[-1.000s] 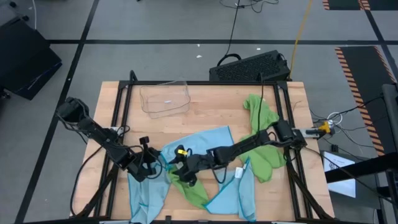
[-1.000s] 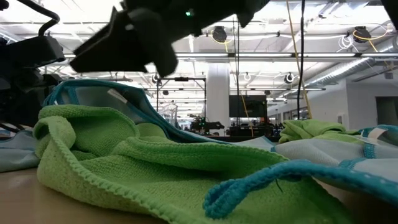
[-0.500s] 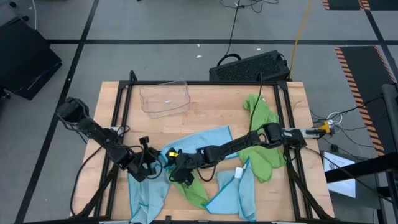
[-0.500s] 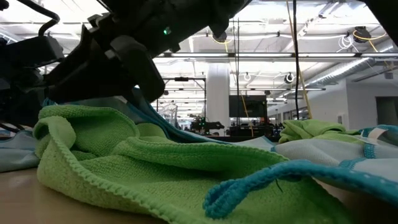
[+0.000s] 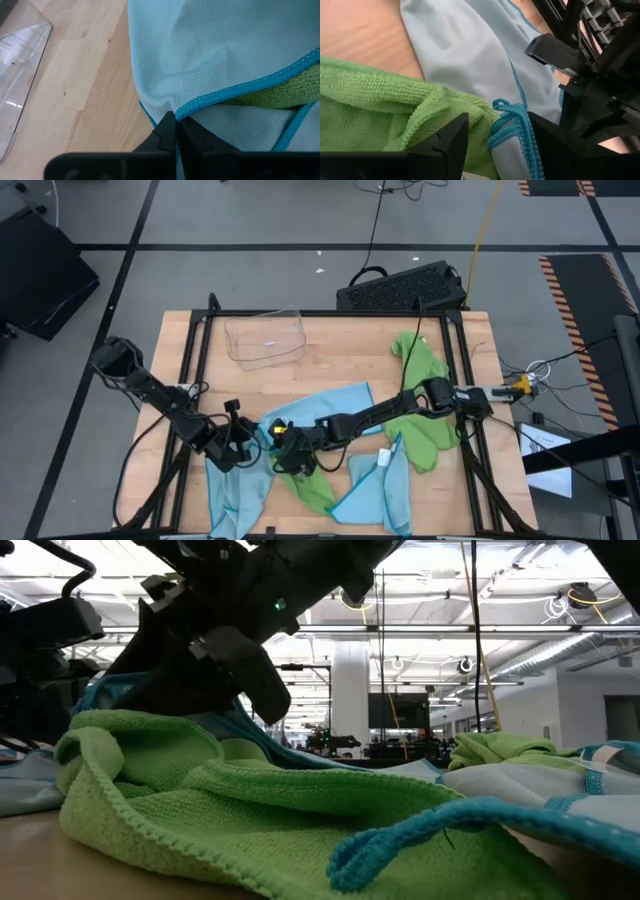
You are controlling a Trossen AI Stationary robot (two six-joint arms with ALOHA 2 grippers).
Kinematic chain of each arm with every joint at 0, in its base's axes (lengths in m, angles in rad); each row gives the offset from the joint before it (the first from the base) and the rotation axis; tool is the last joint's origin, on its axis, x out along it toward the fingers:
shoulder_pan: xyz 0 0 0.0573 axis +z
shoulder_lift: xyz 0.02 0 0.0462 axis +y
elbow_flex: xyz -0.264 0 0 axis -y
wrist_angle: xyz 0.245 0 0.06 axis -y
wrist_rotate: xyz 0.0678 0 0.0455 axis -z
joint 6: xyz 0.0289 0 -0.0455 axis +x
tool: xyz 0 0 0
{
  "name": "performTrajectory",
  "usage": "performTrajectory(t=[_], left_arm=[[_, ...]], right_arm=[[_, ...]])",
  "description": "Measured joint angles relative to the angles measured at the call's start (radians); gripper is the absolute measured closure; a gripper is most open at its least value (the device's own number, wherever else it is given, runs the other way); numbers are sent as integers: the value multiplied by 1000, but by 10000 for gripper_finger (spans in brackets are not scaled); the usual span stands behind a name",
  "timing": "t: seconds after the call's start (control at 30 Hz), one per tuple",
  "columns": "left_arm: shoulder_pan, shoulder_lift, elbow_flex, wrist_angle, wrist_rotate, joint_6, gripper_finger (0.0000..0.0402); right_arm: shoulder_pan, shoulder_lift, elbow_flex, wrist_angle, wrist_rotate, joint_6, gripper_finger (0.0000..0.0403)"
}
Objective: Fold microfiber towels
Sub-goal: Fold the top center blue microfiber cloth
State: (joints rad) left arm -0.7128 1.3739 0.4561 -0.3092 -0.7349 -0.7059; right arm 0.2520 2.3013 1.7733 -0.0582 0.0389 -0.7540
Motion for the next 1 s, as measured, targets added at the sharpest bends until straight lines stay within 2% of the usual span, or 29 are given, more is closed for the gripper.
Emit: performTrajectory(t=[0.2,0.5,0.67,0.8,1.0], left_arm=[[0,0,0,0,0,-1,395],[0,0,0,0,0,-2,396],[0,0,0,17,-10,-5,393],[0,-16,22,43,-17,50,396],[-1,-81,116,35,-79,198,392]], right_arm=[[5,0,0,0,85,-45,258],[8,0,0,-26,90,-33,333],[18,-15,-1,-30,95,-16,391],[33,-60,-2,-67,144,25,395],[55,-195,-2,-220,200,116,399]])
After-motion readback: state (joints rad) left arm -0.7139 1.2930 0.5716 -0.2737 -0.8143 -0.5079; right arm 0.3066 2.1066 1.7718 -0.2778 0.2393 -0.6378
